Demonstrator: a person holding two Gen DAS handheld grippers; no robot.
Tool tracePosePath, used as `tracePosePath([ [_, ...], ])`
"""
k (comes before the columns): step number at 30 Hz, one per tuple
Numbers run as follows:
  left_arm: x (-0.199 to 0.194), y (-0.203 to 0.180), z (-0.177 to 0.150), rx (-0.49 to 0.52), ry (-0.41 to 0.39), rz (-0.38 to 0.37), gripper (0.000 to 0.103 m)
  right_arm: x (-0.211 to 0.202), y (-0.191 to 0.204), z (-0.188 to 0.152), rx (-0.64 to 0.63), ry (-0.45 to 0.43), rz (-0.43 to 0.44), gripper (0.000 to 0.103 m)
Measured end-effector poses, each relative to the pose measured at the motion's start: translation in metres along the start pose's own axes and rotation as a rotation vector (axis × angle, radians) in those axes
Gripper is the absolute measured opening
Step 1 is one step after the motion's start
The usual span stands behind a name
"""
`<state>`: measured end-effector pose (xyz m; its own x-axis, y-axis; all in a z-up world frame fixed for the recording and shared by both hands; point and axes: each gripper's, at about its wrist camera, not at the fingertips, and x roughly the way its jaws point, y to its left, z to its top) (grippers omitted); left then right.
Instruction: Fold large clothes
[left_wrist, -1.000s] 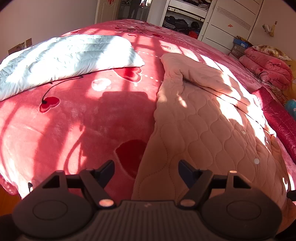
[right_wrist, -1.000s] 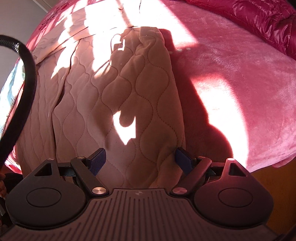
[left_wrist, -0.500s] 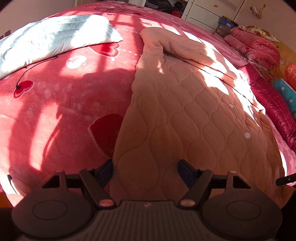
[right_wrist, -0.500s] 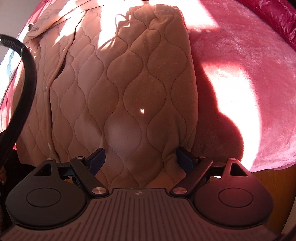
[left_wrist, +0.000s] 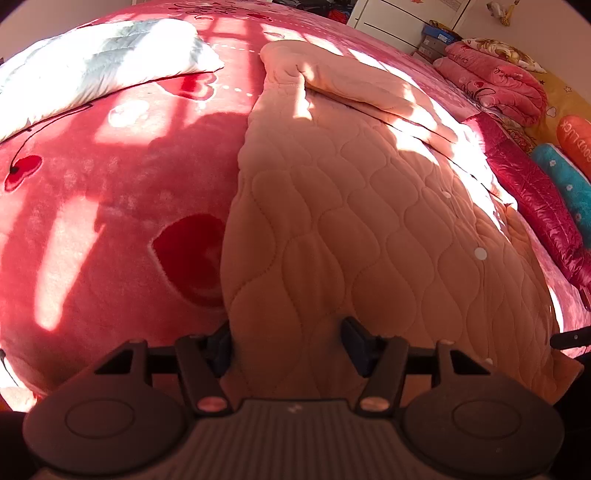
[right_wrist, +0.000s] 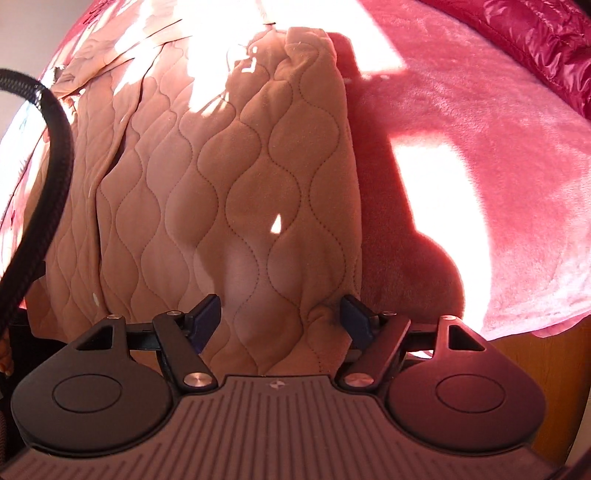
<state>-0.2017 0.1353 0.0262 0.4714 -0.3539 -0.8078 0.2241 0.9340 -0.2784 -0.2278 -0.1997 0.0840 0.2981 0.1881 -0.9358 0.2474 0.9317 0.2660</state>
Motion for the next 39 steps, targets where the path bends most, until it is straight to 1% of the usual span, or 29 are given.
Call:
tracePosePath([
  [1, 0.001, -0.002, 0.000, 0.006, 0.002, -0.001, 0.065, -0.002, 0.000, -0.001, 0.005, -0.016, -0.038, 0.100],
  [2, 0.002, -0.003, 0.000, 0.011, 0.004, -0.002, 0.070, -0.002, 0.000, -0.001, -0.003, -0.023, -0.068, 0.102],
  [3, 0.005, -0.005, 0.000, 0.019, 0.006, -0.004, 0.075, -0.001, 0.000, -0.001, -0.011, -0.018, -0.076, 0.103],
  [4, 0.006, -0.007, 0.000, 0.024, 0.008, -0.012, 0.079, 0.003, -0.001, 0.000, -0.010, 0.005, -0.069, 0.103],
  [5, 0.007, -0.009, -0.001, 0.031, 0.009, -0.007, 0.081, 0.008, -0.006, 0.003, -0.006, 0.047, -0.049, 0.103],
  [7, 0.009, -0.014, -0.001, 0.054, 0.012, 0.012, 0.081, 0.016, -0.010, 0.007, -0.012, 0.104, -0.023, 0.103],
  [9, 0.008, -0.014, -0.001, 0.058, 0.011, 0.015, 0.081, 0.029, -0.007, 0.008, -0.036, 0.185, 0.033, 0.099],
  [10, 0.008, -0.014, -0.001, 0.057, 0.010, 0.015, 0.080, 0.035, -0.005, 0.008, -0.044, 0.217, 0.052, 0.095],
  [12, 0.006, -0.012, -0.001, 0.055, 0.006, 0.016, 0.072, 0.041, -0.001, 0.008, -0.069, 0.241, 0.052, 0.086],
  [13, 0.005, -0.012, -0.001, 0.056, 0.004, 0.016, 0.069, 0.043, 0.000, 0.008, -0.078, 0.249, 0.067, 0.073],
  [14, 0.003, -0.011, -0.001, 0.057, 0.001, 0.013, 0.062, 0.044, 0.003, 0.007, -0.082, 0.250, 0.085, 0.056],
  [15, 0.001, -0.010, -0.001, 0.055, 0.000, 0.007, 0.052, 0.045, 0.004, 0.007, -0.084, 0.247, 0.096, 0.050],
  [16, 0.000, -0.009, 0.000, 0.049, -0.001, -0.002, 0.046, 0.046, 0.007, 0.007, -0.088, 0.239, 0.113, 0.043],
  [17, -0.002, -0.007, 0.000, 0.038, 0.000, -0.016, 0.037, 0.045, 0.008, 0.007, -0.093, 0.230, 0.124, 0.039],
  [18, -0.003, -0.005, 0.001, 0.025, 0.002, -0.032, 0.030, 0.040, 0.013, 0.003, -0.095, 0.217, 0.138, 0.038],
  [20, -0.004, -0.003, 0.002, 0.008, 0.008, -0.063, 0.022, 0.033, 0.011, -0.003, -0.091, 0.192, 0.171, 0.031],
  [21, -0.005, -0.002, 0.003, 0.003, 0.011, -0.077, 0.020, 0.030, 0.008, -0.003, -0.087, 0.178, 0.187, 0.029],
  [23, -0.007, -0.002, 0.006, -0.015, 0.011, -0.107, 0.018, 0.023, 0.004, -0.003, -0.076, 0.148, 0.225, 0.026],
  [25, -0.010, 0.000, 0.009, -0.040, 0.007, -0.142, 0.017, 0.014, 0.001, -0.001, -0.053, 0.119, 0.257, 0.024],
  [28, -0.016, 0.000, 0.016, -0.060, -0.002, -0.175, 0.017, 0.007, -0.004, -0.004, -0.014, 0.081, 0.329, 0.023],
  [31, -0.025, -0.003, 0.027, -0.075, -0.031, -0.224, 0.017, -0.003, -0.011, -0.005, 0.041, 0.027, 0.440, 0.020],
  [32, -0.027, -0.003, 0.031, -0.085, -0.041, -0.243, 0.017, -0.006, -0.017, -0.004, 0.074, 0.001, 0.498, 0.019],
  [34, -0.030, -0.003, 0.040, -0.117, -0.062, -0.287, 0.017, -0.014, -0.020, 0.001, 0.114, -0.042, 0.569, 0.018],
  [36, -0.031, -0.004, 0.051, -0.152, -0.082, -0.327, 0.016, -0.025, -0.022, 0.011, 0.144, -0.105, 0.641, 0.018],
  [39, -0.031, -0.005, 0.066, -0.203, -0.116, -0.381, 0.016, -0.035, -0.017, 0.030, 0.176, -0.189, 0.717, 0.018],
])
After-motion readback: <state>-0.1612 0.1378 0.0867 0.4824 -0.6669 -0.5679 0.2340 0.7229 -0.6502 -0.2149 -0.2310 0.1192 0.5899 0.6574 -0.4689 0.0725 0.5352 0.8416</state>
